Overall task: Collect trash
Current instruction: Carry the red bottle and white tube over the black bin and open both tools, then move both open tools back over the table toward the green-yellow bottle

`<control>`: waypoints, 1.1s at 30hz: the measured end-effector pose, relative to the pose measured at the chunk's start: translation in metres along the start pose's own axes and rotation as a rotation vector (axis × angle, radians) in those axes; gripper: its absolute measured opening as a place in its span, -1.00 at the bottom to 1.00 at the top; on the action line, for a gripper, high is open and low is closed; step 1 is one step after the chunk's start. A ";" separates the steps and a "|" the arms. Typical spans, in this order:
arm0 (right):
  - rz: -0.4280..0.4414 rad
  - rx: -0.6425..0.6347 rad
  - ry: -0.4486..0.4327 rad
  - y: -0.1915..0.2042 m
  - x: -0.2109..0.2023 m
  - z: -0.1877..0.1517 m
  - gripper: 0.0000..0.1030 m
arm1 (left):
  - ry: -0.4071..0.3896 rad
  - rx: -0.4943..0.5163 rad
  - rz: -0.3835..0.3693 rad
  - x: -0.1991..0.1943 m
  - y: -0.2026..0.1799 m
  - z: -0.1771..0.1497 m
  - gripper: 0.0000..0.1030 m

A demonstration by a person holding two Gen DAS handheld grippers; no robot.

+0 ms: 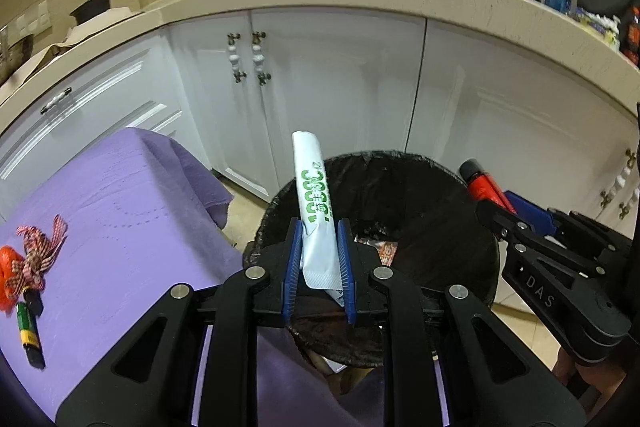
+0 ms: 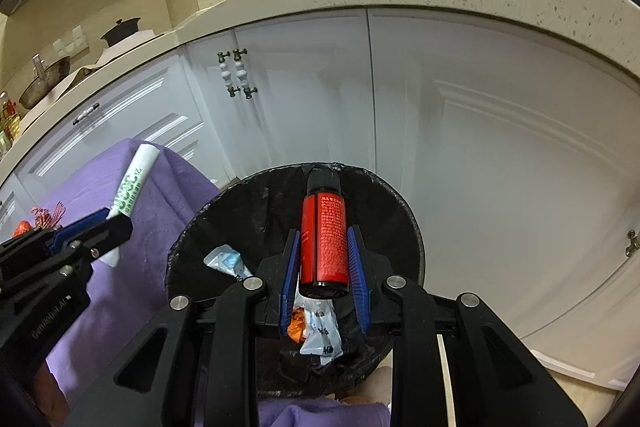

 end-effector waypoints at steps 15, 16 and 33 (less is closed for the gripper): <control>-0.021 0.022 -0.017 -0.004 -0.011 -0.001 -0.15 | -0.038 -0.031 0.046 -0.017 0.015 -0.001 -0.04; -0.018 0.022 -0.018 -0.002 -0.011 0.000 -0.14 | -0.040 -0.038 0.049 -0.020 0.018 -0.002 -0.03; 0.210 -0.144 -0.020 0.133 -0.030 -0.003 -0.03 | -0.092 -0.250 0.268 -0.126 0.148 -0.059 0.06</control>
Point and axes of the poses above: each gripper's, at about its wrist camera, not at the fingertips, and x roughly the way its jaws point, y to its left, z to its top, the point moved 3 cm from there along x, roughly the way its jaws point, and after that the axes turned 4 degrees about -z, right-handed, at the moved point
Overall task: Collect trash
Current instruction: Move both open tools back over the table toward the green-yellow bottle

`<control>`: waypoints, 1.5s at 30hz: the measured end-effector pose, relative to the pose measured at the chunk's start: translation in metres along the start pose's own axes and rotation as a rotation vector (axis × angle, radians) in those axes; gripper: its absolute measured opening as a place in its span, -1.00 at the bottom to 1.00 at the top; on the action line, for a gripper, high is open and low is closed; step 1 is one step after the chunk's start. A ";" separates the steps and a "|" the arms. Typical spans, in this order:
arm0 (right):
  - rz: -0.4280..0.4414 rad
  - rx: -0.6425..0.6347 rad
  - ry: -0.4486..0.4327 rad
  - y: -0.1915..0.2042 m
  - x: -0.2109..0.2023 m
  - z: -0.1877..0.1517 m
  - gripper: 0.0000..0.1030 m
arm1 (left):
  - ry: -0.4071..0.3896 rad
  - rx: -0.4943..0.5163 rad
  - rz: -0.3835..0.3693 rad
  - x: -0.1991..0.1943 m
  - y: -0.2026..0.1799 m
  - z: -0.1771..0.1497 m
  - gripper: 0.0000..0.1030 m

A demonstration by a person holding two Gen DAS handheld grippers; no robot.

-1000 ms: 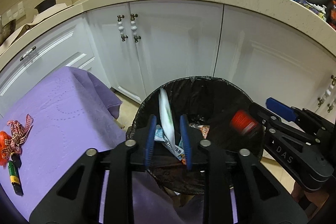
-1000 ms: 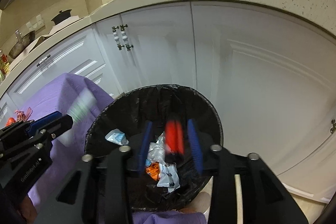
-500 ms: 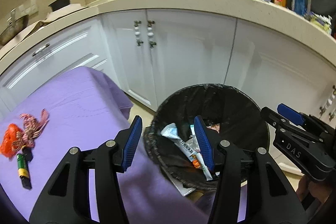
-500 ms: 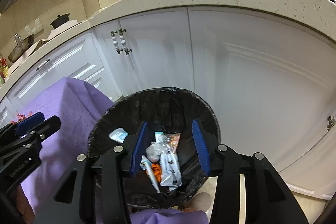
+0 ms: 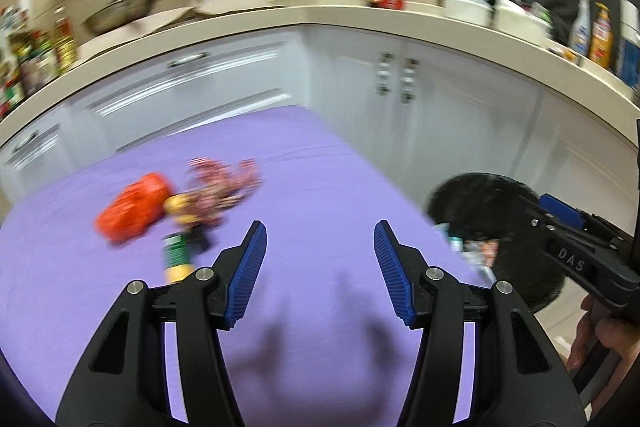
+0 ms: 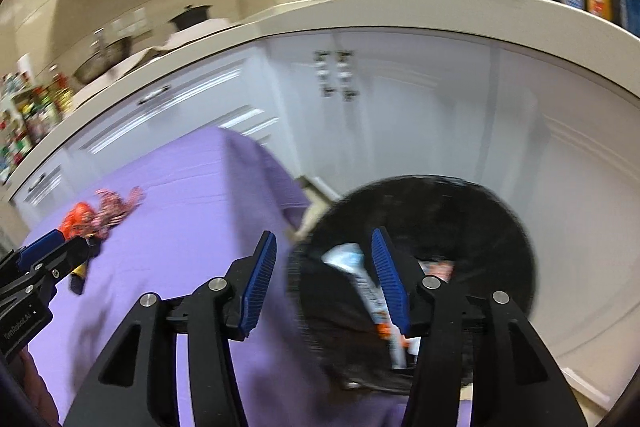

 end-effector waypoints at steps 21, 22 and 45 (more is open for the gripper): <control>0.268 -0.261 0.077 0.190 0.016 -0.020 -0.03 | 0.027 -0.252 0.317 -0.062 0.197 -0.060 0.06; 0.276 -0.271 0.082 0.196 0.016 -0.022 -0.03 | 0.029 -0.263 0.324 -0.064 0.204 -0.063 0.06; 0.279 -0.419 0.249 0.263 0.048 -0.052 -0.43 | 0.036 -0.373 0.340 -0.071 0.259 -0.085 0.06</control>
Point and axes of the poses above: each gripper's, at about its wrist camera, not at the fingertips, and x roughly the way its jaws point, y to its left, z to its top, the point moved 3 cm from there along x, roughly the way its jaws point, and after that the axes turned 4 degrees about -z, right-handed, at the moved point
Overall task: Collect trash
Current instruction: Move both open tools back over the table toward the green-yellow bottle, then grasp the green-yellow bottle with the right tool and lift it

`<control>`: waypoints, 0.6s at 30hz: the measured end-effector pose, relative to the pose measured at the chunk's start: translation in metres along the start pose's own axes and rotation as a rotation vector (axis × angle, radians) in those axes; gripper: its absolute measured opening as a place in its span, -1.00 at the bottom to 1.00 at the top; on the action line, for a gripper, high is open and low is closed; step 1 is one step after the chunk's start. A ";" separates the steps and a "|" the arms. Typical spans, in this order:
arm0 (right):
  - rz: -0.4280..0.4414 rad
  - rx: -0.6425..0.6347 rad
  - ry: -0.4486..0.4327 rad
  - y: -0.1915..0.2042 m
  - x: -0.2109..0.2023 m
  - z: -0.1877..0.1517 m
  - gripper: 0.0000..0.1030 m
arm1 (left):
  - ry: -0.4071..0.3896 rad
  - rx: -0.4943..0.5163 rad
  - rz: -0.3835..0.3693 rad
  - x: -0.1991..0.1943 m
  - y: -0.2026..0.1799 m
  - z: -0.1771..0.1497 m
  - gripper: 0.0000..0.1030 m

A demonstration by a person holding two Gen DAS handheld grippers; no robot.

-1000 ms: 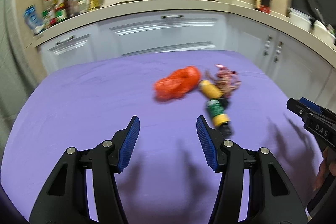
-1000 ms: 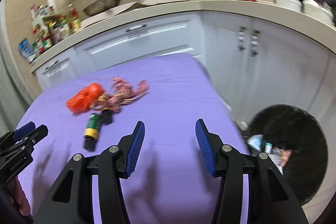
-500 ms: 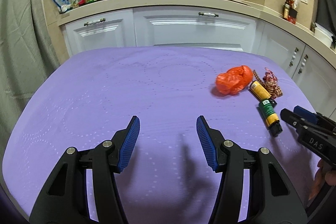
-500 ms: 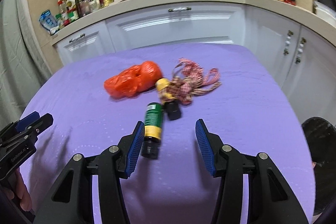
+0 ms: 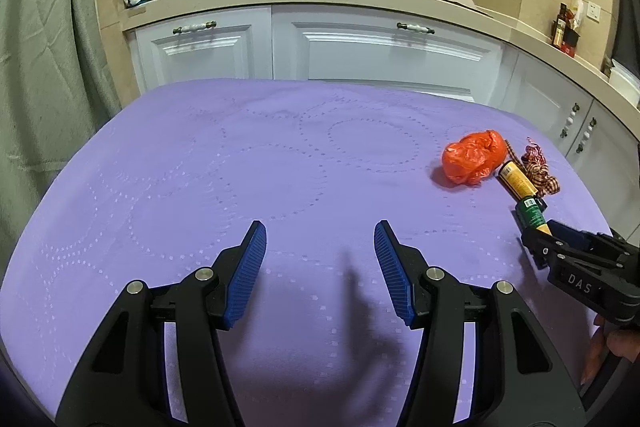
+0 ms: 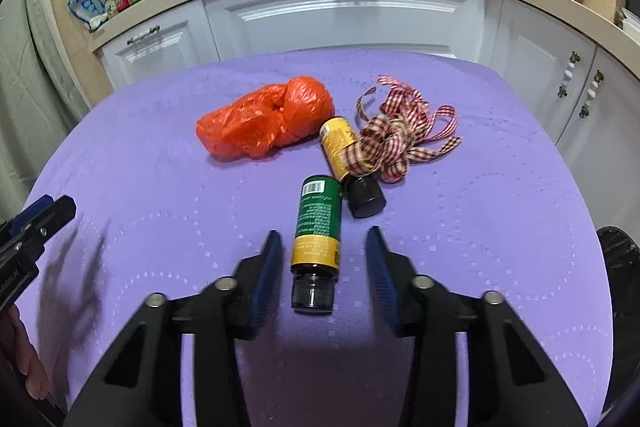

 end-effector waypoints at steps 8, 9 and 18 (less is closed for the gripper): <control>-0.006 -0.010 -0.039 -0.001 -0.014 -0.004 -0.52 | 0.009 0.008 -0.029 0.001 -0.012 -0.003 0.06; -0.009 -0.010 -0.046 -0.003 -0.017 -0.004 -0.52 | 0.011 0.015 -0.037 0.002 -0.018 -0.003 0.06; -0.058 0.040 -0.113 -0.041 -0.049 -0.008 -0.52 | 0.008 0.082 -0.119 0.001 -0.073 0.000 0.06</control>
Point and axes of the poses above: each gripper's, at about its wrist camera, not at the fingertips, and x roughly the way its jaws point, y to its left, z to its top, the point moved 3 cm from there along x, roughly the way its jaws point, and after that the axes turned 4 degrees about -z, right-handed, at the moved point
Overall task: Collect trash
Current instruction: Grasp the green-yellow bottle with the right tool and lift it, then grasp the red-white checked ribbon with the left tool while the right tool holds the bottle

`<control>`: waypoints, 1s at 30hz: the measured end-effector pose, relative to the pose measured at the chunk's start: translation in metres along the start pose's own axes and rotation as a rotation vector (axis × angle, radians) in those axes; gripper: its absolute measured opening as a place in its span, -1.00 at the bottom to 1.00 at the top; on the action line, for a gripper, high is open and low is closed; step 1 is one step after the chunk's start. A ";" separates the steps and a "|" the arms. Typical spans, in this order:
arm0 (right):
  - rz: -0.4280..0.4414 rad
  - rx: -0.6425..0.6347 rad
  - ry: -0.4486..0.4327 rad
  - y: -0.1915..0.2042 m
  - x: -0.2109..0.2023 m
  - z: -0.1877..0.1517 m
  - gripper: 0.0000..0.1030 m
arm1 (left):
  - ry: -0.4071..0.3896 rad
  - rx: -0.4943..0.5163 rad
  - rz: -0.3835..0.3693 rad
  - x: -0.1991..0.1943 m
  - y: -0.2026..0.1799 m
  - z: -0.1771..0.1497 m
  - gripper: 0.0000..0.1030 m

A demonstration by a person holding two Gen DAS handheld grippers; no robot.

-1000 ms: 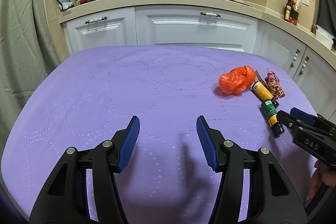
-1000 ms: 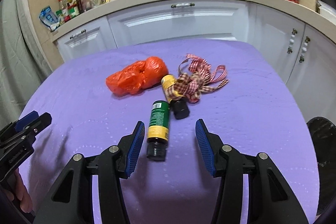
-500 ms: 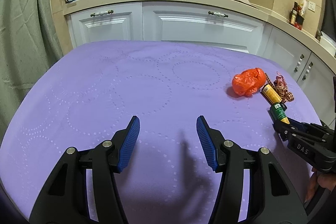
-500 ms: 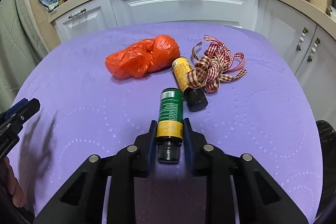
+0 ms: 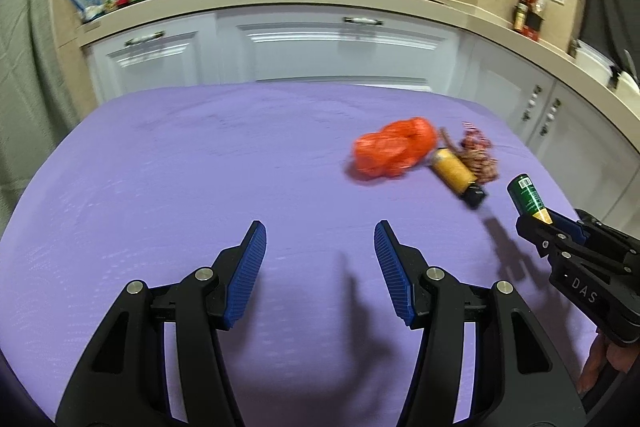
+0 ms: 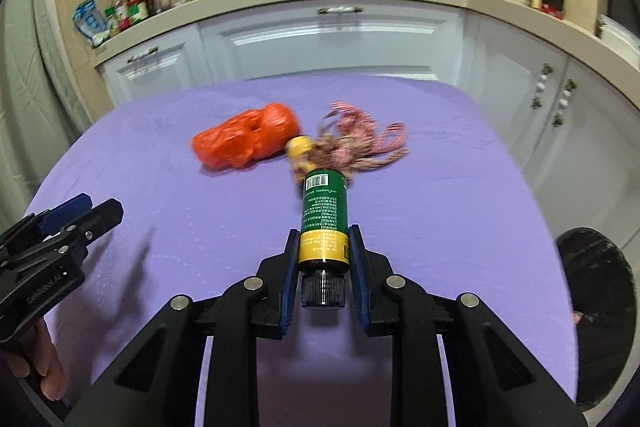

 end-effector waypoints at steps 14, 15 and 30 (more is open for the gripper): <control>-0.068 0.165 -0.034 -0.093 -0.006 -0.002 -0.52 | 0.018 0.113 -0.091 0.030 -0.091 0.022 0.06; -0.067 0.168 -0.036 -0.096 -0.005 -0.001 -0.52 | 0.017 0.118 -0.091 0.032 -0.095 0.024 0.06; -0.041 0.199 -0.030 -0.129 0.020 0.014 -0.52 | 0.057 0.164 -0.066 0.086 -0.132 0.048 0.06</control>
Point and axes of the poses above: each gripper's, at about its wrist camera, not at the fingertips, and x roughly the way its jaws point, y to its left, z to its top, the point moved 3 cm from there along x, roughly the way its jaws point, and after that the axes turned 4 degrees about -z, right-handed, at the moved point
